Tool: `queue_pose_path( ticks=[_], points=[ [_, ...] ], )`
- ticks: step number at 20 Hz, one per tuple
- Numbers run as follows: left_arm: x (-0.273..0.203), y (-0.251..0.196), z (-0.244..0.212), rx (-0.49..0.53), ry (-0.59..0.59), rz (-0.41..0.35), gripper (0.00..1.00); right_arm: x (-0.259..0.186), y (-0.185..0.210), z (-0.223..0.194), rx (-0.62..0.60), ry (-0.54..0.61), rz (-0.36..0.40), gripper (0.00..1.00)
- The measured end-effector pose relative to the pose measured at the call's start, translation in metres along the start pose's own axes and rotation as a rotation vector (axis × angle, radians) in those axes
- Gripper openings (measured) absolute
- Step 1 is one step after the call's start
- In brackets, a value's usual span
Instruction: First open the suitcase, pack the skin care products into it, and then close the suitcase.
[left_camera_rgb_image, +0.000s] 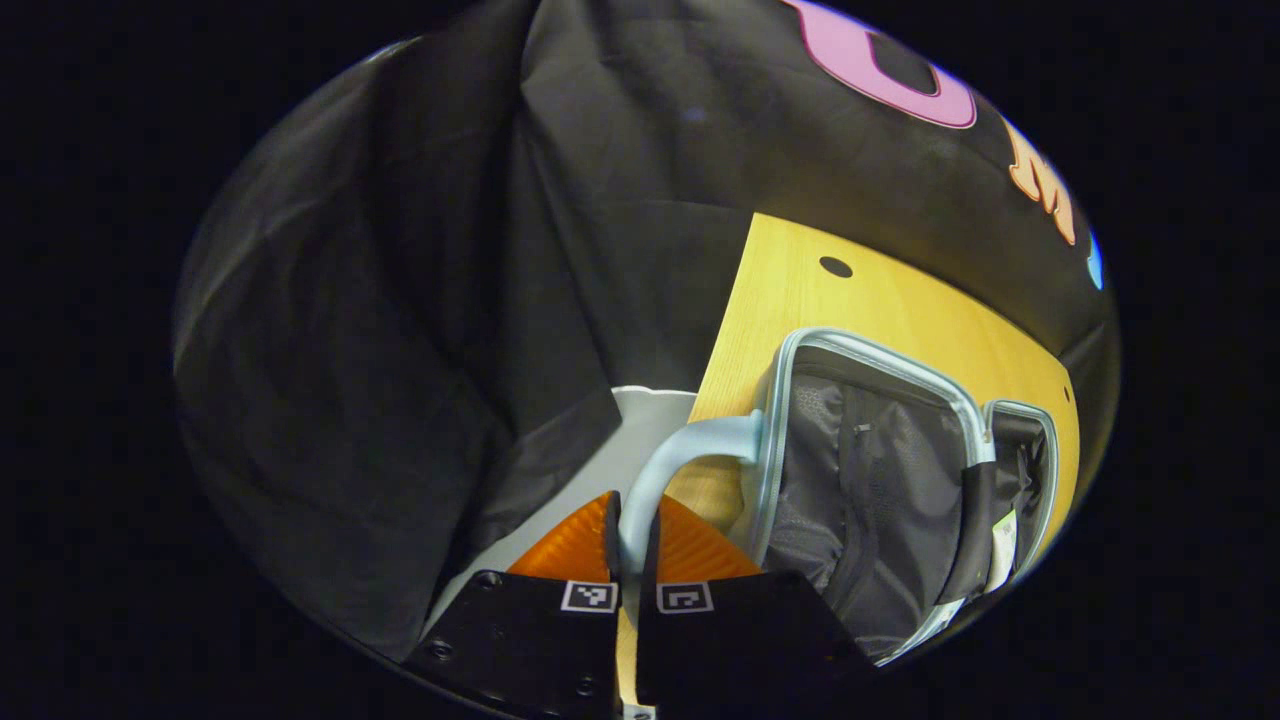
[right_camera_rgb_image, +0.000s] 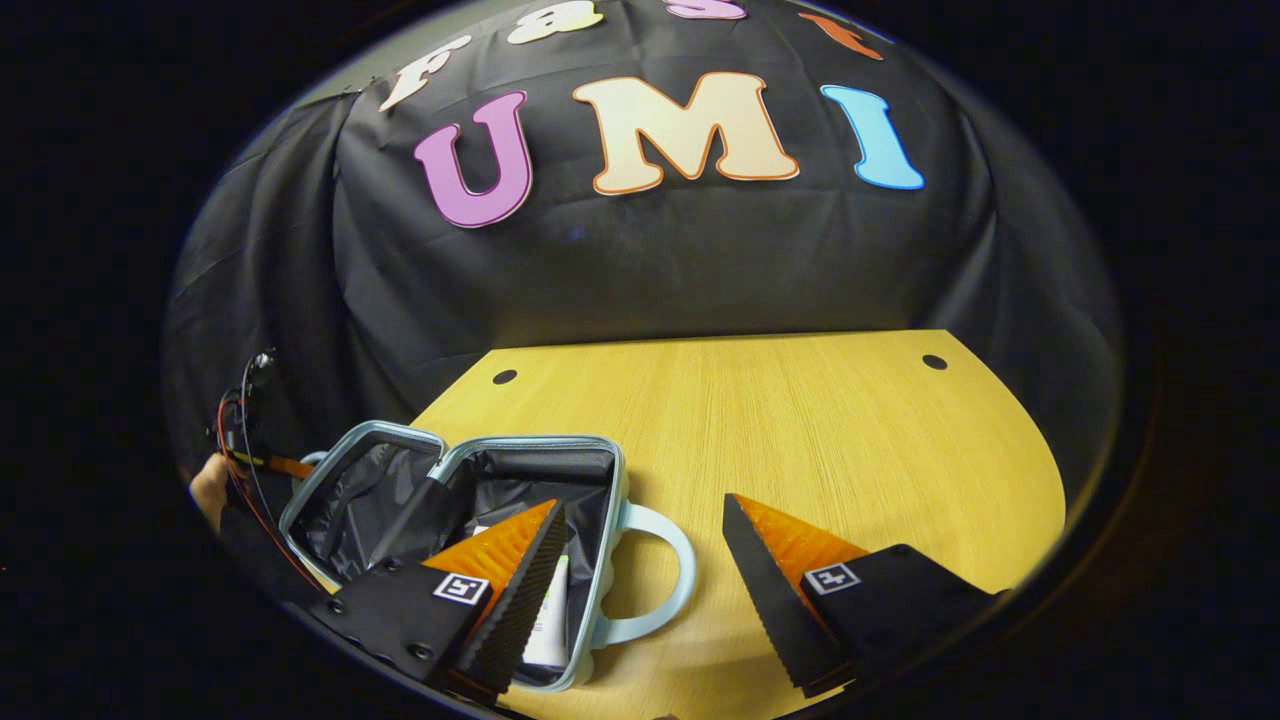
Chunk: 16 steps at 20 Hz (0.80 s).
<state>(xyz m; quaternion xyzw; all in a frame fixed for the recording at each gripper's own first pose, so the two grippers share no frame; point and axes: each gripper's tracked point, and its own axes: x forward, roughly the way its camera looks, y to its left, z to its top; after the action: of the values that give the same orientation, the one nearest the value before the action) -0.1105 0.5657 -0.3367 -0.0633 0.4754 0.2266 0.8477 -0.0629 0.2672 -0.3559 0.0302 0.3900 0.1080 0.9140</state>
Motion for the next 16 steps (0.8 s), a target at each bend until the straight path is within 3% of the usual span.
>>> queue_pose_path(
  ticks=[2,4,8,9,11,16],
  points=[
    [-0.023,-0.003,0.018,0.011,-0.040,0.003,0.00,-0.003,0.001,0.007,-0.007,-0.033,0.019,0.94],
    [-0.049,-0.010,0.031,0.027,-0.076,0.008,0.00,-0.007,0.000,0.012,-0.021,-0.065,0.035,0.98],
    [-0.109,-0.037,0.065,0.064,-0.164,-0.006,0.00,-0.018,-0.009,0.020,-0.012,-0.085,0.077,0.98],
    [-0.125,-0.046,0.072,0.068,-0.184,-0.018,0.00,-0.021,-0.013,0.022,-0.002,-0.087,0.084,0.94],
    [-0.150,-0.070,0.086,0.075,-0.220,-0.050,0.00,-0.026,-0.019,0.027,0.021,-0.094,0.100,0.98],
    [-0.196,-0.139,0.103,0.100,-0.295,-0.148,0.00,-0.038,-0.037,0.036,0.019,-0.117,0.127,0.98]
  ],
)
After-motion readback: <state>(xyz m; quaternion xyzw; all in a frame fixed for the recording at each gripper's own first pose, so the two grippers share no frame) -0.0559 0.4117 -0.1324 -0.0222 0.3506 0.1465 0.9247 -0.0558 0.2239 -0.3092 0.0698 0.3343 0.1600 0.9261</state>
